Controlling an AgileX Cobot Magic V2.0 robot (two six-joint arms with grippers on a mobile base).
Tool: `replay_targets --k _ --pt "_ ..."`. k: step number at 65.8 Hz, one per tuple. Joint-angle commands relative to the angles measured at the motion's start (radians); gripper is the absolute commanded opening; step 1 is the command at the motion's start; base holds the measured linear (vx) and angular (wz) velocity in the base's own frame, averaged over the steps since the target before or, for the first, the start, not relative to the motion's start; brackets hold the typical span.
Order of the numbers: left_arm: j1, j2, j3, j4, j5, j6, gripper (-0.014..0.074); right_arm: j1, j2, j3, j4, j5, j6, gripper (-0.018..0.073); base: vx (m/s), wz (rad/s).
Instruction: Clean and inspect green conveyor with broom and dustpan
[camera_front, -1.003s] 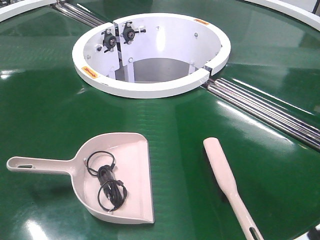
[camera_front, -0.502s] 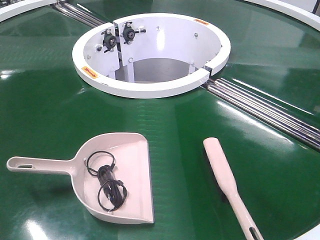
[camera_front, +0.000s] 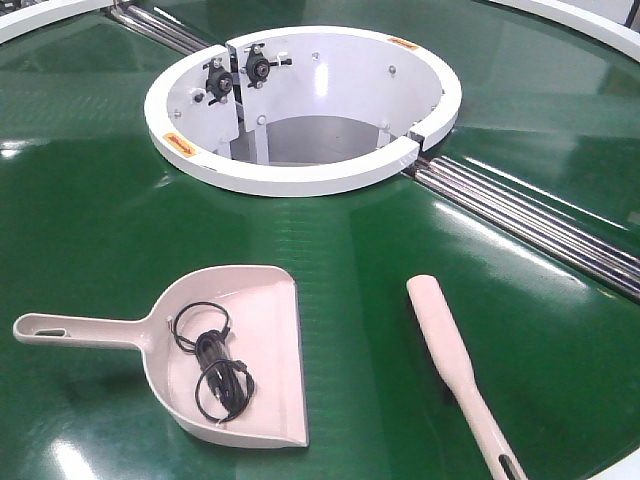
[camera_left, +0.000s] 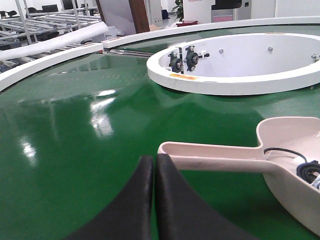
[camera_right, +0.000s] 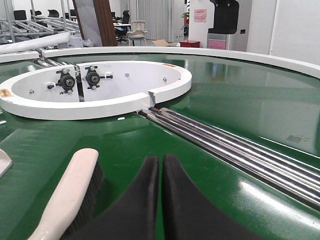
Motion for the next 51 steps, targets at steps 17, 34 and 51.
replay_targets --k 17,34,51 --pt "0.003 -0.015 0.022 -0.009 -0.073 -0.009 -0.0023 -0.003 -0.009 0.012 -0.004 -0.074 -0.005 -0.0006 0.0 0.0" --pt "0.003 -0.015 0.022 -0.009 -0.073 -0.009 -0.0023 -0.003 -0.009 0.012 -0.004 -0.073 -0.006 -0.0006 0.0 0.0" --pt "0.003 -0.015 0.022 -0.009 -0.073 -0.009 -0.0023 -0.003 -0.009 0.012 -0.004 -0.073 -0.006 -0.0006 0.0 0.0"
